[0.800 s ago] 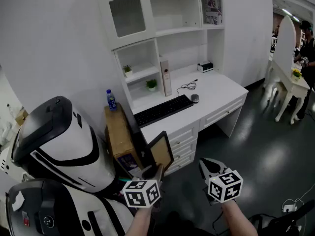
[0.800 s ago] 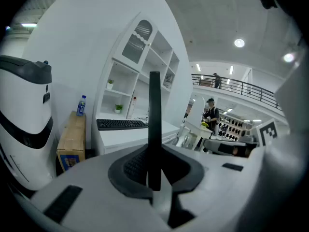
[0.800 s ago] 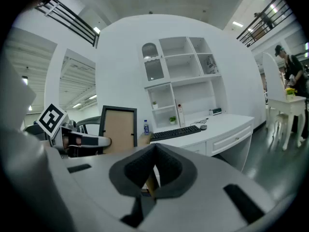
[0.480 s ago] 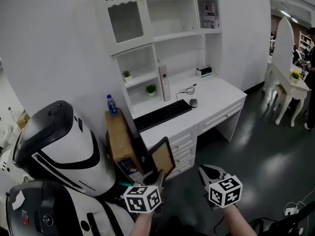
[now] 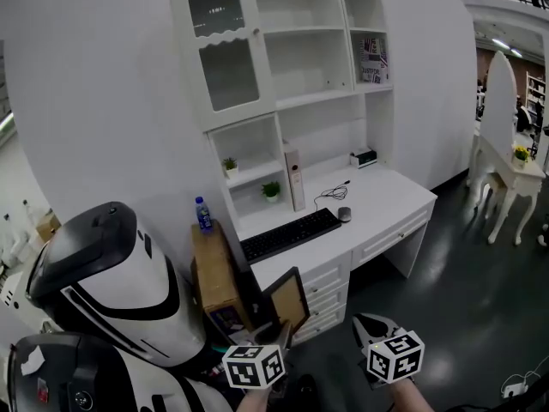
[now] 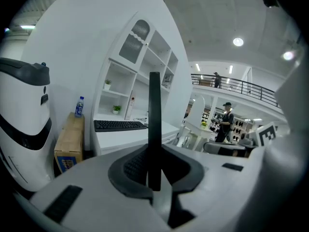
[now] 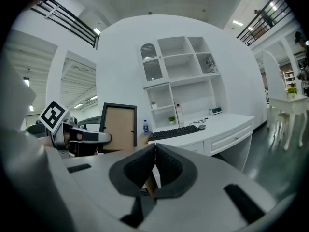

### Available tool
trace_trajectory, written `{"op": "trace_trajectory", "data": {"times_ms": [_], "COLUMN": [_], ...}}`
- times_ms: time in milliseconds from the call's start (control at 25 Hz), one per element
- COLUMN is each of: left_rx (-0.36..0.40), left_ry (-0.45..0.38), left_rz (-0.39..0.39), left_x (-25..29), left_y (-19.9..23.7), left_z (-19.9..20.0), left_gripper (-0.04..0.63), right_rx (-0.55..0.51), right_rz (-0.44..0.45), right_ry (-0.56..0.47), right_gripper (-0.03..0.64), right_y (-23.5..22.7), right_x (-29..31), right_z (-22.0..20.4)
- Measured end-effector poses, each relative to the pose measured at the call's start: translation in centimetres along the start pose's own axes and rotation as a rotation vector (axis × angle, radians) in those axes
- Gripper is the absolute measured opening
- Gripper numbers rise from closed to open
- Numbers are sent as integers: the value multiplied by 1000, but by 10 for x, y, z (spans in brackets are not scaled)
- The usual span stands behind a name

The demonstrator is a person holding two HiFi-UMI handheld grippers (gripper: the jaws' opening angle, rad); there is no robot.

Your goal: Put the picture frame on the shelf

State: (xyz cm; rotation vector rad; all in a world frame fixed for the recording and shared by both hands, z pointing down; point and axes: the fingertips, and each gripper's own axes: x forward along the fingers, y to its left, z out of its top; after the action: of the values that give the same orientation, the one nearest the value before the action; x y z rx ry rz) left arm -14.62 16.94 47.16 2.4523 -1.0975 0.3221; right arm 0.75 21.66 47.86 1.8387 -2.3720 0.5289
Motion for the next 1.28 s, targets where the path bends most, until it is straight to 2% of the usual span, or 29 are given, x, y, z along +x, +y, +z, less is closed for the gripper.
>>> {"op": "trace_trajectory", "data": {"times_ms": [320, 760, 960, 1280], "left_rx": [-20, -15, -19, -28], "left_ry": [-2, -14, -27, -27], "left_rz": [-6, 5, 20, 55], "left_x": [66, 170, 192, 209], "left_y": [44, 131, 164, 193], "left_z": [32, 118, 143, 159], "left_gripper": [55, 55, 55, 55], "right_rx": [21, 8, -7, -13], "right_rz": [-22, -36, -25, -3], "right_ry": [-15, -16, -15, 6], "right_gripper": [2, 0, 1, 0], "right_y": [-33, -79, -83, -88], "right_x": [67, 206, 249, 289], "right_z": [24, 88, 109, 121]}}
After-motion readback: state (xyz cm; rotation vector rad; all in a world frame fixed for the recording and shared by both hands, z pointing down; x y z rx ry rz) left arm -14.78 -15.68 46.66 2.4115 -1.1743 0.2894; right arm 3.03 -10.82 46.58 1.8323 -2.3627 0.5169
